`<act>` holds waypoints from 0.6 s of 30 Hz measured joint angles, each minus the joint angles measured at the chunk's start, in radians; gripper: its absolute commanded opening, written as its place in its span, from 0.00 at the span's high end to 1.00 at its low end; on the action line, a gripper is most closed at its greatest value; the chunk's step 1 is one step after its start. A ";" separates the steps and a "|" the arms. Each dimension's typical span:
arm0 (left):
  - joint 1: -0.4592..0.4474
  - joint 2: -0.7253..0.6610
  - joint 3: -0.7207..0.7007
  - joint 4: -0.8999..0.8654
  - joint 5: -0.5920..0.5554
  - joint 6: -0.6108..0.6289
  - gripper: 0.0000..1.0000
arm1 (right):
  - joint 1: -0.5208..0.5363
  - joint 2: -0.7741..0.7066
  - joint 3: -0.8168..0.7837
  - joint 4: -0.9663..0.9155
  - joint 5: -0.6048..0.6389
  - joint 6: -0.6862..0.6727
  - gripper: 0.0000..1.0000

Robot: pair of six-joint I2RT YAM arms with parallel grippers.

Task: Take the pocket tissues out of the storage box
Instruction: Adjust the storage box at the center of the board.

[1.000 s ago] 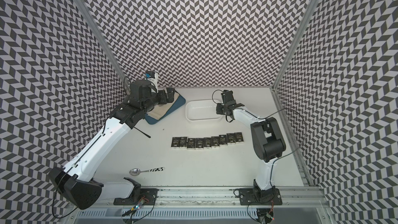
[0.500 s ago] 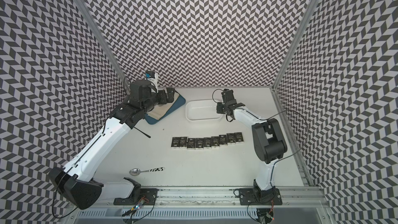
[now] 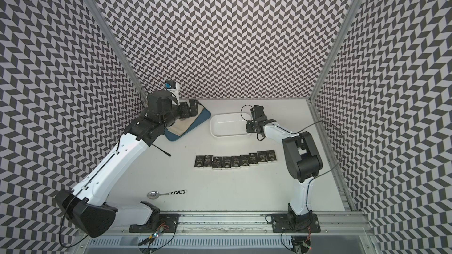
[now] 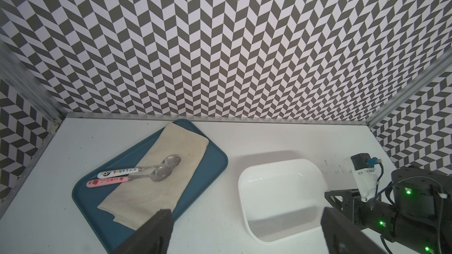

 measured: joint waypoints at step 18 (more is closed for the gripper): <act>0.000 -0.010 -0.005 0.000 -0.003 0.001 0.01 | -0.053 0.096 0.365 -0.117 0.100 -0.093 0.45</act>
